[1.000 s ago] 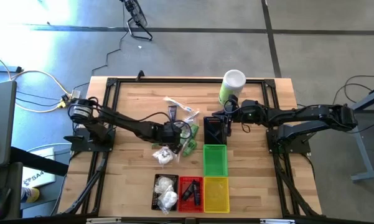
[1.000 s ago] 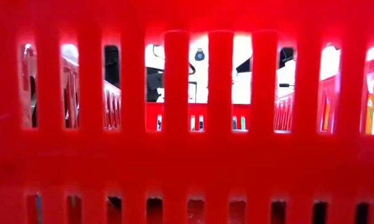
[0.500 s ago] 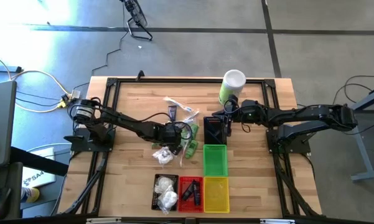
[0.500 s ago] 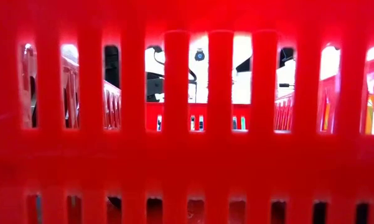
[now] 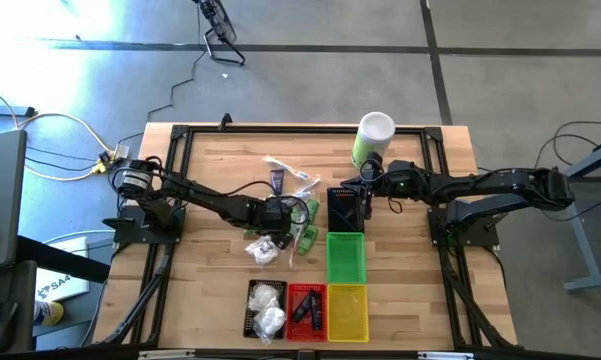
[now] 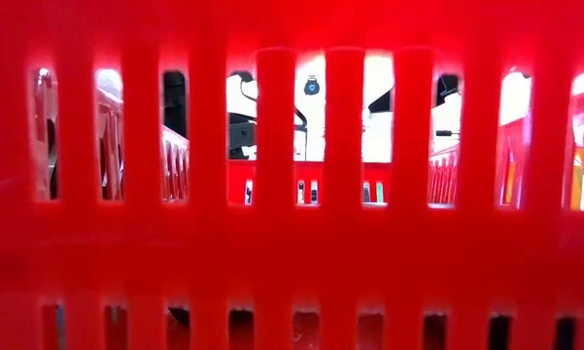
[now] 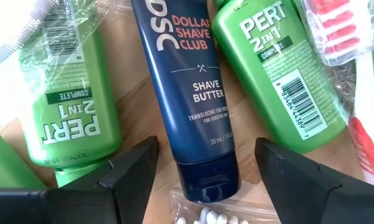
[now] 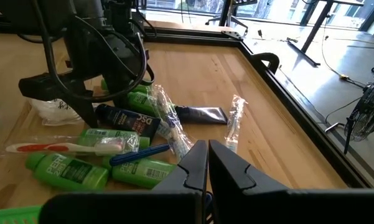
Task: Pick & Place Travel size toiletries
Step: Put the blue shave cream into the red bin
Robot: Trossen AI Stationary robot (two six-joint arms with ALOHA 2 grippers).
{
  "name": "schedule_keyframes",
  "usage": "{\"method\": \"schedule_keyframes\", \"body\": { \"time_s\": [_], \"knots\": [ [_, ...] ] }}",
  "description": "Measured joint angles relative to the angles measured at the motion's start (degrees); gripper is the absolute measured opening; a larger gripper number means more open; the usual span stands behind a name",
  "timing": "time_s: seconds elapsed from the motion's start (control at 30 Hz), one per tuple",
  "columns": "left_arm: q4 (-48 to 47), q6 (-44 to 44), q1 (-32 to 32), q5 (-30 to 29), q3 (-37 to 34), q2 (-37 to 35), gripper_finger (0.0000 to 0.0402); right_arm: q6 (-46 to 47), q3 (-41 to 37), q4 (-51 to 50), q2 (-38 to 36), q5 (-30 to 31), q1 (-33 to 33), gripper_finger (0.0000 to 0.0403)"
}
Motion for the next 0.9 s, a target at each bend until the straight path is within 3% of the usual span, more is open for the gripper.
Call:
{"method": "schedule_keyframes", "body": {
  "time_s": [0.2,0.53,0.9],
  "knots": [
    [0.0,0.0,0.0,0.0,0.0,0.0,0.0261,0.0,0.0,0.0,0.0,0.0,0.0,0.0008],
    [-0.4,0.0,0.1,-0.4,-0.1,0.0,0.0190,0.0,0.0,0.0,0.0,0.0,0.0,0.0008],
    [-0.4,-0.1,0.1,-0.3,-0.2,0.1,0.0152,0.0,0.0,0.0,0.0,0.0,0.0,0.0008]
  ]
}}
